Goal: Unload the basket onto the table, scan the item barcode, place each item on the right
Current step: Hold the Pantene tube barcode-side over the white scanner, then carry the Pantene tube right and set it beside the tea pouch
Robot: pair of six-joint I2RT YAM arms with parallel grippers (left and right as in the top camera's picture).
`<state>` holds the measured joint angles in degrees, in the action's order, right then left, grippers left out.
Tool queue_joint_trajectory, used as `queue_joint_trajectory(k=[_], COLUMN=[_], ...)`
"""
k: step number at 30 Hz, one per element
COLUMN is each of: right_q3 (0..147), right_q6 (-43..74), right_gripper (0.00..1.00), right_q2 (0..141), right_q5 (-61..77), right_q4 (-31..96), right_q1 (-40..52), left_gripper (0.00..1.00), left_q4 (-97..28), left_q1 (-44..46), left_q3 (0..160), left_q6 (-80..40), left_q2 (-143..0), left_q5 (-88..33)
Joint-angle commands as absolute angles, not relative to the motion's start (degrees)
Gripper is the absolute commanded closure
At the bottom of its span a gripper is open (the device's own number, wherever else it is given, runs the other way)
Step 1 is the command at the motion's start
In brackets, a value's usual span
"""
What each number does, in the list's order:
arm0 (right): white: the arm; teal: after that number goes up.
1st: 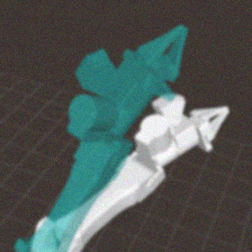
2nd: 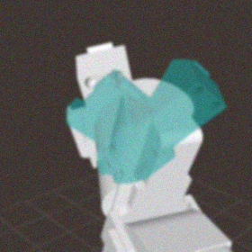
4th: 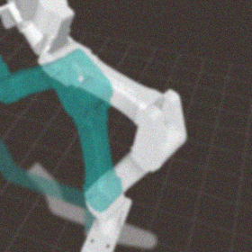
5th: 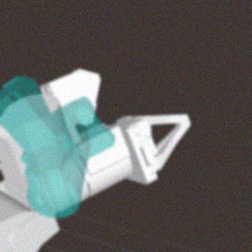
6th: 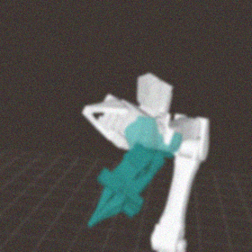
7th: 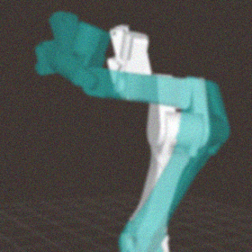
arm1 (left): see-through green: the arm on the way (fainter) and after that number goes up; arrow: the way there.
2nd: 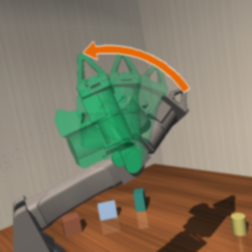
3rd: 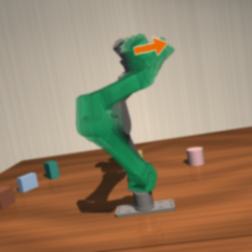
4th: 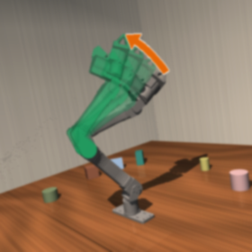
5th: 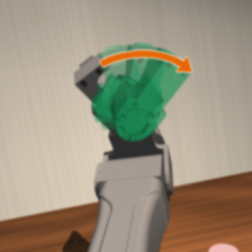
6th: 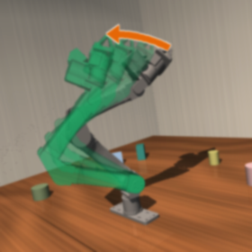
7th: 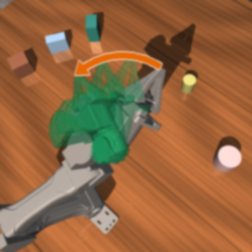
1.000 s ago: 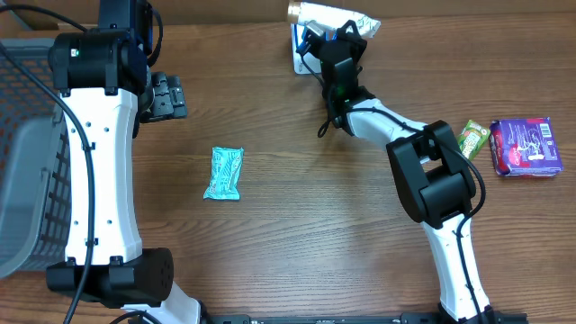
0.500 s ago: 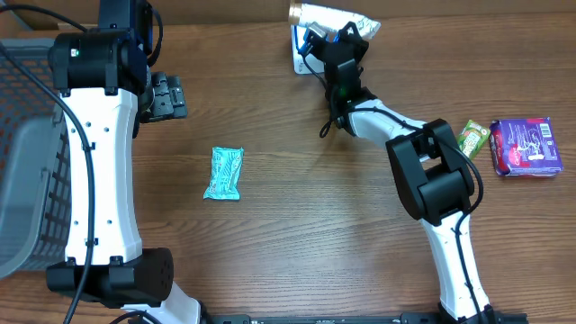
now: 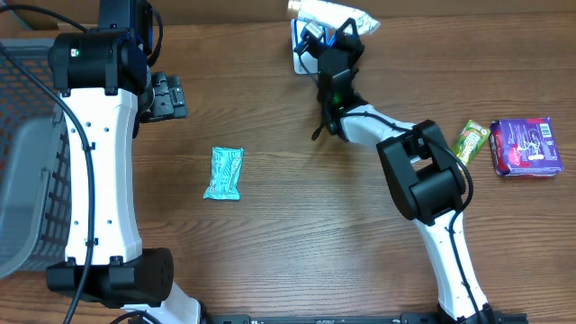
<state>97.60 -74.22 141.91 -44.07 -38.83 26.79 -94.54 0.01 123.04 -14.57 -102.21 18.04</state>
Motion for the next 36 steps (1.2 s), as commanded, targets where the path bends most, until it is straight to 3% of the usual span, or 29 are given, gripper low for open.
queue_joint_trajectory(k=[1, 4, 9, 16, 19, 23, 29, 36], right_q3=[98.70, 98.70, 98.70, 98.72, 98.70, 98.67, 94.80, 83.88], right_q6=[-73.49, -70.61, -61.19, -18.20, 2.87, 20.43, 22.92, 19.33], right_gripper=[0.96, 0.96, 0.96, 0.96, 0.96, 0.96, 0.96, 0.96], right_q2=[134.69, 130.10, 119.68, 103.00, 98.06, 96.47, 100.73, 105.65], right_q5=[-49.15, -51.09, -49.52, -31.18, -18.79, -7.03, -2.79, -1.96], right_q4=[-40.16, -35.07, -11.16, 24.75, 36.25, 50.33, 63.26, 56.36], right_q1=[30.02, 32.34, 35.77, 37.15, 32.93, 23.99, 12.16, 4.67], left_gripper=[0.01, 0.01, 0.00, 0.00, 0.00, 0.00, 0.00, 0.00], left_q4=[-94.43, -94.43, -94.43, -94.43, -94.43, -94.43, -94.43, -94.43], left_q1=[0.01, 0.01, 0.01, 0.01, 0.01, 0.01, 0.01, 0.01], left_q3=[123.90, 123.90, 123.90, 123.90, 123.90, 123.90, 123.90, 123.90], left_q6=[-13.93, -13.93, -13.93, -13.93, -13.93, -13.93, -13.93, -13.93], left_q2=[-101.36, -101.36, -101.36, -101.36, -101.36, -101.36, -101.36, -101.36], left_q5=[18.37, 18.37, 18.37, 18.37, 18.37, 18.37, 18.37, 18.37])
